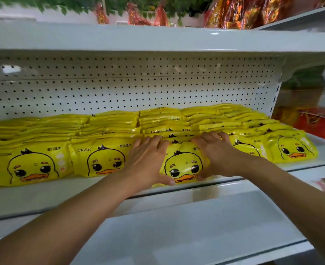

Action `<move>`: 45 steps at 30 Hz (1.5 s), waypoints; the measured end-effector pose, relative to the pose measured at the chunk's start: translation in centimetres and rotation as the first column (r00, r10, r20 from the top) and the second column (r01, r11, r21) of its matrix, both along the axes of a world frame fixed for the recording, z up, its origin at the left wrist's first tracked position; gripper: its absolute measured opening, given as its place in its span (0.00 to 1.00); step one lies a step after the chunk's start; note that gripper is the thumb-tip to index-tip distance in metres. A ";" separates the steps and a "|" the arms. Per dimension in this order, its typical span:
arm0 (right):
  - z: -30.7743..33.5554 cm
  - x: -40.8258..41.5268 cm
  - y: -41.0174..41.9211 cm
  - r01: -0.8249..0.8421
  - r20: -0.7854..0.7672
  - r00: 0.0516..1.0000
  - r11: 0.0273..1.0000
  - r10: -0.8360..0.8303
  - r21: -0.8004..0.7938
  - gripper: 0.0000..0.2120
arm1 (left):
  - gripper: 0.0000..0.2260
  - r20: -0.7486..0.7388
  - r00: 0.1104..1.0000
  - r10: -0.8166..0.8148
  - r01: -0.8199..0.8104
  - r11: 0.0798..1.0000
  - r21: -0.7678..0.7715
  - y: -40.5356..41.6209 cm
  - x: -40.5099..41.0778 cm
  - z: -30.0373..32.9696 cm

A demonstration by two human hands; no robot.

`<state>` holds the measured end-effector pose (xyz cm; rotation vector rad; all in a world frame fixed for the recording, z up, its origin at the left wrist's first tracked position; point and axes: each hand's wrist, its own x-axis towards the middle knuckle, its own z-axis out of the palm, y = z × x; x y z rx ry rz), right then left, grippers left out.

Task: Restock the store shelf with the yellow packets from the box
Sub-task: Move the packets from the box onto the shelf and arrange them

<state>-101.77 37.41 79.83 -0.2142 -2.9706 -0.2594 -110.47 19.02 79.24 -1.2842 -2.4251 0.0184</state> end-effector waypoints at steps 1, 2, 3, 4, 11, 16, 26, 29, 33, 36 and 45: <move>0.2 -0.1 0.1 -0.006 0.010 1.000 1.000 0.006 -0.025 0.46 | 0.45 0.000 1.000 0.017 -0.017 1.000 -0.011 0.0 0.0 0.1; 0.5 -0.2 0.3 -0.014 0.015 1.000 0.998 0.015 -0.062 0.45 | 0.45 -0.002 1.000 0.031 -0.031 0.999 -0.021 0.1 0.0 0.1; 0.7 -0.2 0.5 -0.025 0.013 1.000 0.996 0.026 -0.091 0.43 | 0.44 -0.009 0.999 0.039 -0.040 0.999 -0.028 0.2 0.1 0.1; 0.9 -0.3 0.6 -0.035 0.009 0.999 0.994 0.037 -0.101 0.42 | 0.44 -0.018 0.999 0.044 -0.044 0.999 -0.032 0.4 0.1 0.0; 0.3 -2.1 0.1 -0.033 -0.038 0.999 0.999 0.034 0.029 0.40 | 0.43 -0.042 0.993 0.112 -0.114 0.992 -0.048 1.3 -0.5 -0.3; 0.0 -3.2 0.1 -0.021 -0.099 0.995 0.998 0.026 0.056 0.38 | 0.41 -0.073 0.981 0.179 -0.181 0.983 -0.032 1.7 -1.1 -0.3; 0.1 -4.0 0.8 -0.001 -0.248 0.967 0.974 0.059 0.228 0.47 | 0.45 -0.119 0.978 0.173 -0.167 0.984 0.060 3.0 -1.6 -0.1; 2.0 -4.1 1.7 -0.005 -0.078 0.997 0.998 0.000 -0.066 0.55 | 0.46 -0.045 0.984 0.174 -0.171 0.983 0.060 3.5 -2.2 0.2; 4.0 -5.7 2.4 0.037 0.190 0.982 0.993 -0.016 -0.110 0.58 | 0.45 0.017 0.984 0.179 -0.180 0.983 0.047 3.6 -2.9 0.3; 3.9 -6.6 2.2 0.017 0.218 0.976 0.999 -0.008 -0.037 0.55 | 0.43 -0.010 0.983 0.181 -0.180 0.982 0.055 3.6 -3.0 0.2; 4.6 -6.0 3.1 -0.012 0.126 0.990 0.942 0.058 -0.336 0.44 | 0.52 -0.045 0.984 0.175 -0.170 0.980 0.101 3.7 -3.7 0.1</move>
